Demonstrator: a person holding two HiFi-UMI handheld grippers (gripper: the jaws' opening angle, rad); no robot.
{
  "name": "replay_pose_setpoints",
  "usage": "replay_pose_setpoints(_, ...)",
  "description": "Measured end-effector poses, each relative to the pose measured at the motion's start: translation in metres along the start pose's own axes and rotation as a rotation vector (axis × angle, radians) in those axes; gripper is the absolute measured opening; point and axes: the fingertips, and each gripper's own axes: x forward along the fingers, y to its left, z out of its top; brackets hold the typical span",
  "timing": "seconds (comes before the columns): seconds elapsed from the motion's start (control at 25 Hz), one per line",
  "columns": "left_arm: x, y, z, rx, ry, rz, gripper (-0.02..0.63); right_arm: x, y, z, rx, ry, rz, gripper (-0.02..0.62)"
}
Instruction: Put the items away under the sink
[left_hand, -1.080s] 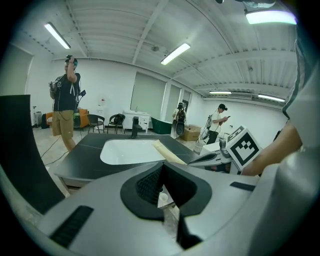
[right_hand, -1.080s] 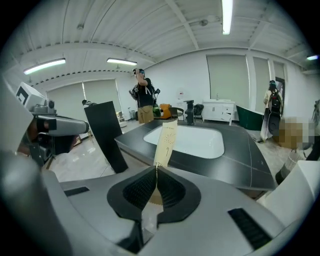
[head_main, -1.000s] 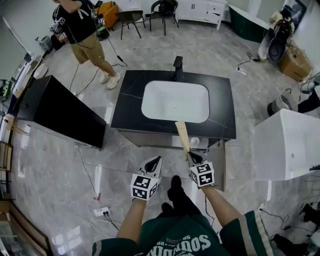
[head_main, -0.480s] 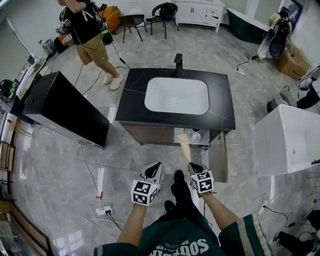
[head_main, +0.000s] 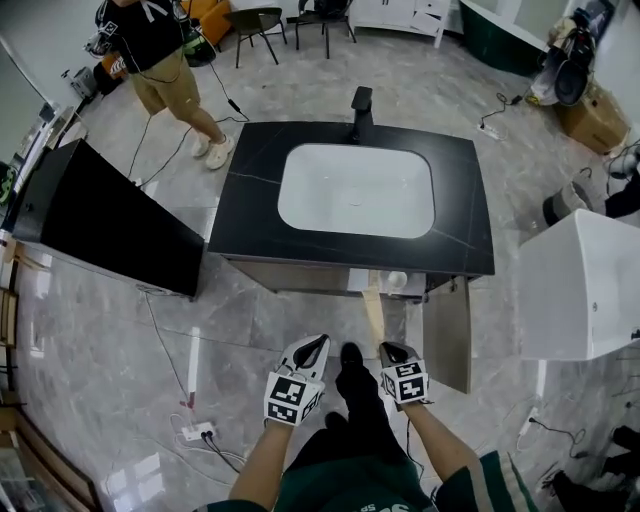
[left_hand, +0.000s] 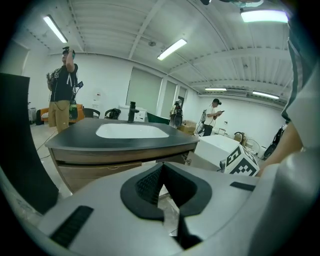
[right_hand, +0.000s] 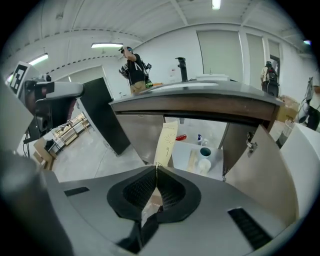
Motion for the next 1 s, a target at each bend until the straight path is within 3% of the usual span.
replay_pose_setpoints(0.24,0.076,0.058,-0.078,-0.008,-0.024,0.017,0.009,0.112,-0.038,-0.010,-0.024,-0.034,0.002,0.044)
replay_pose_setpoints(0.6,0.151,0.103,-0.193,-0.038,-0.053,0.008,0.010,0.242,-0.104,-0.021,0.030,-0.110,-0.060,0.044)
replay_pose_setpoints(1.0,0.200,0.137,-0.288,0.051,-0.114,0.005,0.009,0.354,-0.146,-0.052,0.039,-0.181,-0.080,0.044)
